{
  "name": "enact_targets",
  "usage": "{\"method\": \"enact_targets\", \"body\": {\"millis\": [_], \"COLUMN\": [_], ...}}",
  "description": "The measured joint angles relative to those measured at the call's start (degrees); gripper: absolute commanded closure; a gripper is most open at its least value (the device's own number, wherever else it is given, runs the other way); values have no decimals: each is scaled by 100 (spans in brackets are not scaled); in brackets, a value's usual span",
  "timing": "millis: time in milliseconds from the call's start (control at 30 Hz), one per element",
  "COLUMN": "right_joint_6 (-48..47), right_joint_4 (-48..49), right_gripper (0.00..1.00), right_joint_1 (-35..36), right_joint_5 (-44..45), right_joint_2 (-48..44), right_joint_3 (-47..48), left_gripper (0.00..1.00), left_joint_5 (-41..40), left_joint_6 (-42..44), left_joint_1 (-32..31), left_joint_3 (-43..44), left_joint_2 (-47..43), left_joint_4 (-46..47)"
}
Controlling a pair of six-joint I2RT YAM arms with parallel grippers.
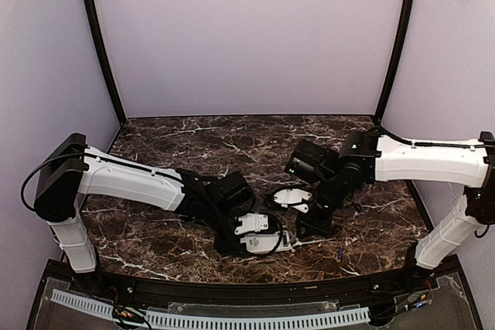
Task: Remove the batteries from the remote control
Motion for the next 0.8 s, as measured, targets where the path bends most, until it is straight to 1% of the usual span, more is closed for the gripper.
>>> {"method": "enact_targets", "body": {"millis": [400, 800], "right_joint_6": [-44, -61], "right_joint_4": [291, 315], "right_gripper": [100, 100], "right_joint_1": [50, 83], "right_joint_5": [297, 407], "right_joint_2": [247, 356], "right_joint_3": [0, -22], "left_gripper": [100, 100], "left_joint_5": [11, -9], "left_joint_6": [-2, -7], "left_joint_1": [22, 22], "left_joint_3": [-2, 0], "left_joint_2": [2, 94], "left_joint_4": [-50, -177]}}
